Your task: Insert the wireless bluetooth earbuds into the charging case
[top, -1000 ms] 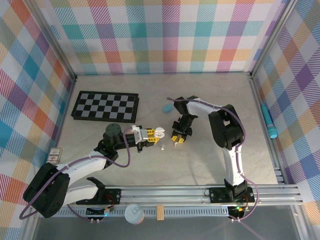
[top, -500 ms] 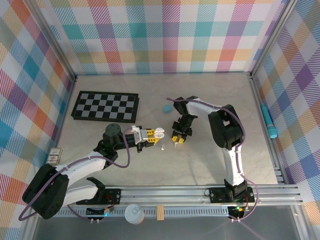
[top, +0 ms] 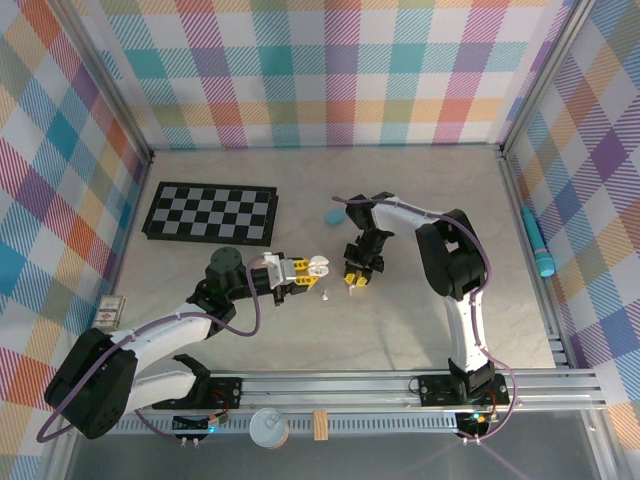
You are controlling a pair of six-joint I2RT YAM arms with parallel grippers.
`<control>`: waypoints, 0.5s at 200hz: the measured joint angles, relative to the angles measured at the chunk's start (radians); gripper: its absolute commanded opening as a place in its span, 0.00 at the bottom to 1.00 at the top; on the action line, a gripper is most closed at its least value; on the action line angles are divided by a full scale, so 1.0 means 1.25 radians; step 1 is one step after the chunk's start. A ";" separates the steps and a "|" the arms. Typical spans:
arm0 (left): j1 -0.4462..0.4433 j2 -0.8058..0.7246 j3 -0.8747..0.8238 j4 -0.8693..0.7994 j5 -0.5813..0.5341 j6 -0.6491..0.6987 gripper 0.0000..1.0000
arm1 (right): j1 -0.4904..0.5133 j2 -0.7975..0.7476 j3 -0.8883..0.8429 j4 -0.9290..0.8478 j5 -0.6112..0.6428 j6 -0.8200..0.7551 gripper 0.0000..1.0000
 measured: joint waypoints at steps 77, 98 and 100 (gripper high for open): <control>0.001 0.006 0.001 -0.014 -0.022 0.004 0.01 | 0.023 -0.045 -0.032 0.018 0.034 0.019 0.17; 0.002 0.020 0.002 -0.016 -0.038 0.004 0.01 | 0.027 -0.100 -0.055 0.041 0.046 0.021 0.18; 0.002 0.022 0.002 -0.016 -0.040 0.004 0.01 | 0.027 -0.105 -0.057 0.043 0.046 0.021 0.18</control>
